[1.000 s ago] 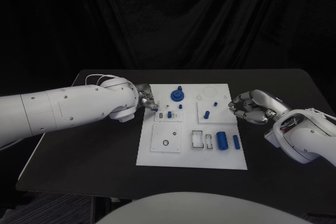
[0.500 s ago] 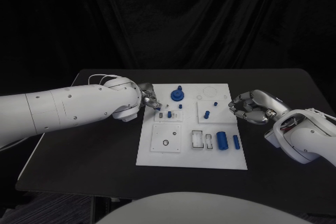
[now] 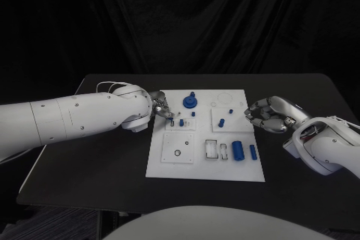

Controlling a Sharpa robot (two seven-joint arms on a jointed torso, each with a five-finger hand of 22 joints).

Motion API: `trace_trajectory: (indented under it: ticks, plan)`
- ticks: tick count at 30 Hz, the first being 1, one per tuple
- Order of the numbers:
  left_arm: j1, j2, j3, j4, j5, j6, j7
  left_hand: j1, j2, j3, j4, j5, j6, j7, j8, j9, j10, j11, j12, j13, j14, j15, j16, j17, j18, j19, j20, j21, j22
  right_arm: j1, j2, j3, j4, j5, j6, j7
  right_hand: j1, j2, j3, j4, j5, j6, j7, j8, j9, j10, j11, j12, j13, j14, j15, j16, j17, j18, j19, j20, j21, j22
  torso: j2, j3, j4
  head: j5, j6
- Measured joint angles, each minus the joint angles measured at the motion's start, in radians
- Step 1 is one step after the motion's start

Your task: Assemble the parts on the task board

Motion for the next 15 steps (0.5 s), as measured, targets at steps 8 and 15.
trace_trajectory:
  ticks: [8,15]
  plan:
    - [-0.007,0.000,0.000,0.002,0.000,0.004,0.000,-0.011,0.000,-0.006,0.006,0.000,0.000,0.000,0.000,0.001,0.000,0.000,0.000,0.000,0.000,0.000,0.000,0.000,0.000,0.000,0.000,0.000,0.000,0.000,0.000,0.000,0.000,0.004,0.000,0.000,0.000,0.000,0.000,0.000,0.000,0.000,0.000,0.000,0.000,0.000,0.000,0.000,0.000,0.000,0.000,0.000,0.000,0.000,0.000,0.000,0.000,0.000,-0.001,0.0003,0.0002,0.002,0.000]
    - [-0.012,-0.001,0.000,0.003,0.001,0.006,0.000,-0.015,0.004,-0.009,0.009,0.000,0.000,0.000,0.000,0.003,0.000,0.000,0.000,0.000,0.000,0.000,0.000,0.000,0.000,0.000,0.000,-0.002,0.000,0.000,-0.001,0.000,0.000,0.007,0.001,0.000,0.000,0.000,0.000,0.000,0.000,0.000,0.000,0.000,0.000,0.000,0.000,0.000,0.000,0.000,0.000,0.000,0.000,0.000,0.000,0.000,0.000,0.000,-0.001,0.0003,0.0004,0.001,0.000]
